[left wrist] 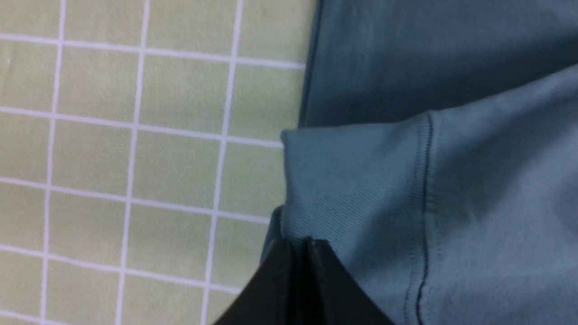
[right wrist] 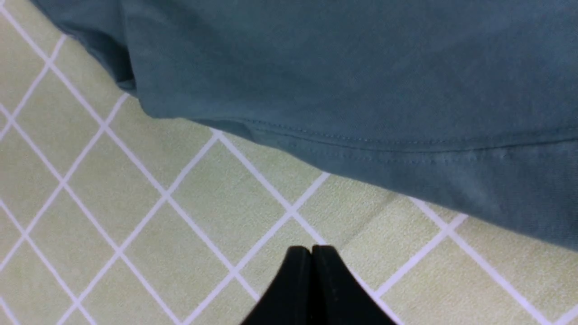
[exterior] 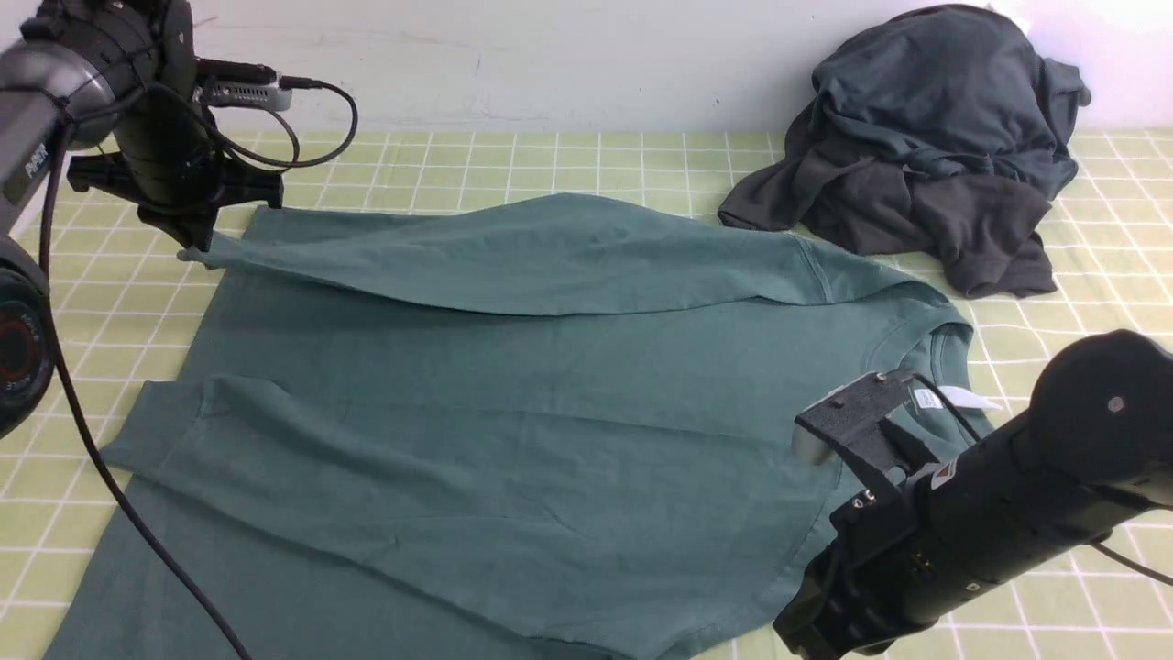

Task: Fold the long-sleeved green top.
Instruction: Use the left arm to drag and drop the cuff onto the cuff closest to the left arm

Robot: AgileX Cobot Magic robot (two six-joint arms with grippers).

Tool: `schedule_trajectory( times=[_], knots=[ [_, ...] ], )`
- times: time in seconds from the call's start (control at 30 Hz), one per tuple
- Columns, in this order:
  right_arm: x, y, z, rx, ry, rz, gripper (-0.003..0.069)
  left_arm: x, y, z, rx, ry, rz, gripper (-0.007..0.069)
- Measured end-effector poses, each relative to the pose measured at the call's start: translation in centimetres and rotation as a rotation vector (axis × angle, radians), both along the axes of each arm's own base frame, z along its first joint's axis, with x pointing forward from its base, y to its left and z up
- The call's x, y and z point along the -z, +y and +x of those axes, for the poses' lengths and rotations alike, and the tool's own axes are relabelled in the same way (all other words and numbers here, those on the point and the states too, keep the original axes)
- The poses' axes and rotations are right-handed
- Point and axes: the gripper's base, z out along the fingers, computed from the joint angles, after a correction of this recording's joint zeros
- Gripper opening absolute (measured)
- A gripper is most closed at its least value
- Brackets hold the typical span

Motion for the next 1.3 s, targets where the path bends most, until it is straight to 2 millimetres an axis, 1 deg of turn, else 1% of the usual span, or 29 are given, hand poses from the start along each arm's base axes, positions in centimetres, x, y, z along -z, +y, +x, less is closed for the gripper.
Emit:
schedule_trajectory(
  times=[0.03, 0.13, 0.17, 0.2, 0.23, 0.3, 0.33, 0.37, 0.4, 0.43, 0.47, 0.53, 0.6, 0.67, 0.73, 0.77, 0.83, 0.9, 1.03, 1.07, 1.13, 1.17, 1.2, 1.27, 1.3],
  knots=[
    [0.0, 0.0, 0.0, -0.001, 0.002, 0.0, -0.0014, -0.3, 0.0, -0.1, 0.003, -0.003, -0.001, 0.0006],
    [0.0, -0.1, -0.3, -0.02, 0.024, -0.007, -0.0014, -0.9, -0.9, -1.8, 0.039, 0.041, -0.015, 0.0006],
    [0.0, -0.1, -0.4, -0.028, 0.027, -0.012, -0.0014, -1.1, -1.2, -2.8, 0.048, 0.065, -0.015, 0.0006],
    [0.0, -0.1, -0.4, -0.029, 0.029, -0.013, -0.0014, -0.9, -1.3, -3.1, 0.05, 0.081, -0.016, 0.0006],
    [-0.2, -0.2, -0.5, -0.037, 0.02, -0.016, -0.0014, -1.6, -1.9, -4.6, 0.064, 0.104, -0.015, 0.0007],
    [-0.6, -0.3, -0.6, -0.04, 0.006, -0.013, -0.0014, -2.1, -2.6, -6.5, 0.078, 0.134, -0.015, 0.0009],
    [-0.8, -0.3, -0.6, -0.041, 0.0, -0.011, -0.0014, -2.0, -2.8, -7.5, 0.081, 0.158, -0.014, 0.001],
    [-1.0, -0.3, -0.7, -0.041, -0.007, -0.009, -0.0014, -2.5, -3.0, -8.6, 0.079, 0.161, -0.009, 0.001],
    [-1.1, -0.3, -0.7, -0.04, -0.014, -0.006, -0.0014, -2.4, -3.0, -9.8, 0.068, 0.186, 0.003, 0.001],
    [-1.3, -0.3, -0.7, -0.039, -0.019, -0.004, -0.0014, -2.8, -3.0, -11.0, 0.05, 0.185, 0.013, 0.0011],
    [-1.3, -0.4, -0.7, -0.039, -0.02, -0.004, -0.0014, -2.7, -3.0, -11.3, 0.049, 0.186, 0.014, 0.0011],
    [-1.4, -0.4, -0.7, -0.039, -0.024, -0.003, -0.0014, -2.1, -2.8, -12.9, 0.03, 0.173, 0.024, 0.0017],
    [-1.4, -0.4, -0.8, -0.039, -0.023, -0.003, -0.0014, -1.3, -2.8, -13.5, 0.035, 0.174, 0.026, 0.0017],
    [-1.4, -0.4, -0.8, -0.043, -0.016, -0.003, -0.0014, 0.9, -3.2, -14.7, 0.062, 0.212, 0.045, 0.0021],
    [-1.4, -0.4, -1.0, -0.049, -0.003, -0.004, -0.0014, 2.3, -3.4, -15.3, 0.085, 0.236, 0.07, 0.004],
    [-1.3, -0.4, -1.0, -0.051, 0.0, -0.004, -0.0014, 2.4, -3.4, -15.5, 0.085, 0.242, 0.075, 0.0042],
    [-1.4, -0.4, -1.1, -0.062, 0.014, -0.008, -0.0014, 3.1, -3.4, -15.8, 0.09, 0.248, 0.085, 0.0083],
    [-1.5, -0.4, -1.2, -0.073, 0.022, -0.01, -0.0014, 3.2, -3.4, -15.9, 0.093, 0.252, 0.093, 0.0138],
    [-2.0, -0.3, -1.3, -0.112, 0.041, -0.007, -0.0014, 3.0, -3.3, -16.4, 0.083, 0.278, 0.091, 0.0289],
    [-2.1, -0.3, -1.5, -0.127, 0.046, -0.008, -0.0014, 2.8, -3.3, -16.7, 0.082, 0.283, 0.086, 0.0312],
    [-2.5, -0.4, -1.9, -0.162, 0.046, -0.007, -0.0014, 2.5, -3.8, -17.8, 0.105, 0.309, 0.064, 0.0375],
    [-2.8, -0.5, -2.1, -0.181, 0.045, -0.004, -0.0014, 2.5, -4.1, -18.7, 0.148, 0.329, 0.059, 0.0408],
    [-3.1, -0.5, -2.4, -0.198, 0.04, -0.001, -0.0014, 2.5, -4.6, -19.4, 0.194, 0.342, 0.057, 0.0426],
    [-3.9, -0.7, -2.8, -0.223, 0.013, 0.009, -0.0014, 2.6, -5.5, -21.6, 0.348, 0.361, 0.072, 0.0452],
    [-3.9, -0.7, -2.8, -0.223, 0.013, 0.009, -0.0014, 2.7, -5.5, -21.8, 0.352, 0.359, 0.072, 0.0453]
  ],
)
